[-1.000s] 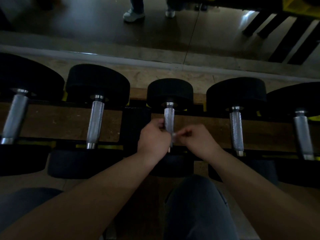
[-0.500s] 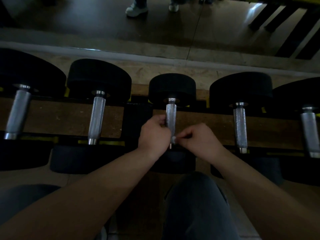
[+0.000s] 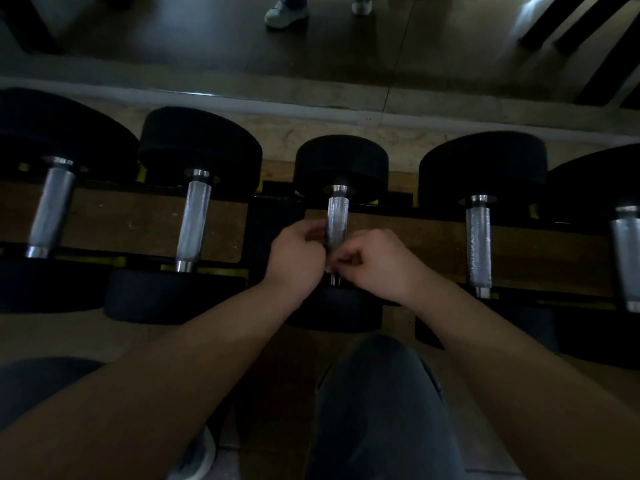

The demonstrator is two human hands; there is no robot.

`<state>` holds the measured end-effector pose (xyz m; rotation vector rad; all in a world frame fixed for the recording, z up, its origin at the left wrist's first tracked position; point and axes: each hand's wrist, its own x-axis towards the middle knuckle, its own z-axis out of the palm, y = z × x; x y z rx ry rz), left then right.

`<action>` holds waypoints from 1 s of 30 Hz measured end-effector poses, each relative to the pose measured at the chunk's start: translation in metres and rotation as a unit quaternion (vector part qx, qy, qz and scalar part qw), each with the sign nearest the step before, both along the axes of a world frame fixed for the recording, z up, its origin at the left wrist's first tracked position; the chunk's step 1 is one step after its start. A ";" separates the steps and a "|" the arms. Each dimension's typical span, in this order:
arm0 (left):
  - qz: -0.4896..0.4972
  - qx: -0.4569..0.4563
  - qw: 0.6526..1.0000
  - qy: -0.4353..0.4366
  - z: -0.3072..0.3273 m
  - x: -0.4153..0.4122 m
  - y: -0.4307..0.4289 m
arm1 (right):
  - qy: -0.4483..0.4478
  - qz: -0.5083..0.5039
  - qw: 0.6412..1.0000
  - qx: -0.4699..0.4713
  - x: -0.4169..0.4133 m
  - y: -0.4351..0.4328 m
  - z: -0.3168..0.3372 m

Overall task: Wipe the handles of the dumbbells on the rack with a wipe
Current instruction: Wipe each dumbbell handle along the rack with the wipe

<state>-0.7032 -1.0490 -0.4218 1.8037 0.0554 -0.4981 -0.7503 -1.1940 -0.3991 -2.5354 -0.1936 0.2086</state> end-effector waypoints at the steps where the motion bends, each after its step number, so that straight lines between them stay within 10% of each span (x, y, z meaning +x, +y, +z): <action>1: 0.003 -0.001 1.000 0.002 0.000 0.000 0.000 | -0.001 0.013 1.000 -0.012 0.003 -0.001 0.003; 7: 0.036 0.000 0.999 0.030 -0.009 0.003 0.002 | -0.119 -0.102 0.987 -0.031 0.045 -0.007 0.008; 14: 0.047 0.045 0.997 0.050 0.005 -0.001 0.002 | -0.032 0.074 0.995 -0.061 0.012 0.001 0.002; 23: 0.032 0.008 0.997 0.064 0.000 0.001 0.005 | -0.083 -0.180 0.978 0.060 0.030 0.006 -0.005; 30: 0.012 -0.031 0.997 0.066 -0.006 0.003 0.008 | 0.009 -0.049 0.998 0.034 0.000 0.004 -0.001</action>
